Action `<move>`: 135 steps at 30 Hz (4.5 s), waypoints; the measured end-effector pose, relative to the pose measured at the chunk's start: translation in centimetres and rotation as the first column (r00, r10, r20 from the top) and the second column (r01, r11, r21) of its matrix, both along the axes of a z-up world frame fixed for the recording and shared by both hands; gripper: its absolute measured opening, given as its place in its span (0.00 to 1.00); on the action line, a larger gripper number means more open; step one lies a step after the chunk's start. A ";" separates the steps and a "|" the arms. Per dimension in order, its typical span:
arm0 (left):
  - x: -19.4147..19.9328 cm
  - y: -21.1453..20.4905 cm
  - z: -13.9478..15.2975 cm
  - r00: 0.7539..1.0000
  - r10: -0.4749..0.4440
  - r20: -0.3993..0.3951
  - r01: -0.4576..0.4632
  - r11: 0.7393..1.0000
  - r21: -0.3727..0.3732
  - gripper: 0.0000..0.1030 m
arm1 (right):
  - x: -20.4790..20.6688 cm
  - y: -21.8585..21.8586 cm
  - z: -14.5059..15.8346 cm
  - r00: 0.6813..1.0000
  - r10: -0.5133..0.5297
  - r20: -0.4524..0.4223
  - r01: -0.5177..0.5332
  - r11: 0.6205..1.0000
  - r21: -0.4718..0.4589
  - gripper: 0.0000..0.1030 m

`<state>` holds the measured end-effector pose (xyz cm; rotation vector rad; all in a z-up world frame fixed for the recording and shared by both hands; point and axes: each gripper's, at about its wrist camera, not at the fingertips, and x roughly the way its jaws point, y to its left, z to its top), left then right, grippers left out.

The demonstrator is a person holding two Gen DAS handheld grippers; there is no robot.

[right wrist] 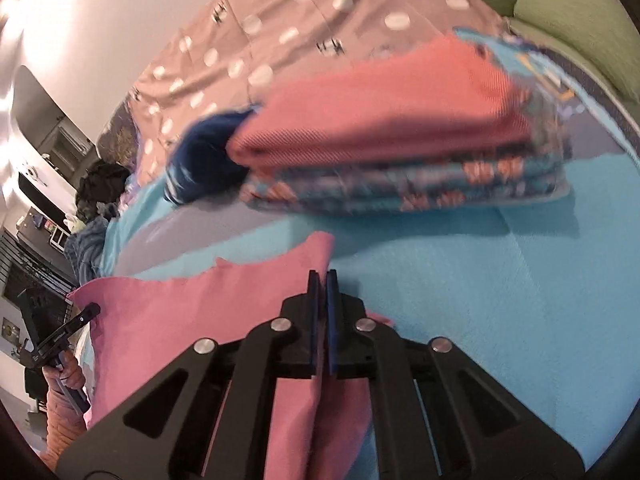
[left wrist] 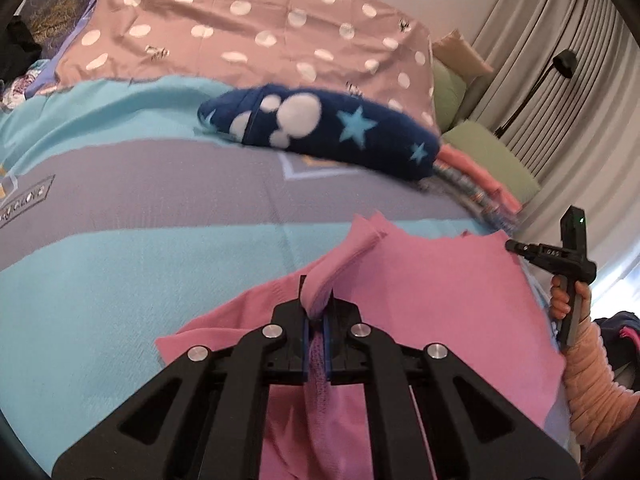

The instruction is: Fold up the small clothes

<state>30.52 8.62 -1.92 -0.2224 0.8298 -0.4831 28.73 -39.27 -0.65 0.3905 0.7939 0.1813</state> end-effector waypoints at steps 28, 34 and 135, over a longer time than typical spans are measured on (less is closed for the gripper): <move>-17.3 3.2 0.6 0.979 0.201 -0.017 -0.200 0.977 0.075 0.60 | -22.6 0.3 -3.1 0.989 -0.090 -0.115 0.087 0.996 -0.033 0.49; -22.5 4.7 -0.2 0.966 0.241 -0.097 -0.241 0.970 0.014 0.60 | -24.5 1.0 -2.4 0.995 -0.044 -0.090 0.051 0.996 0.070 0.52; -6.4 -38.1 4.4 0.919 -0.369 0.136 0.279 0.856 0.435 0.68 | -27.8 3.7 -3.3 0.973 -0.232 -0.001 0.231 0.971 0.055 0.15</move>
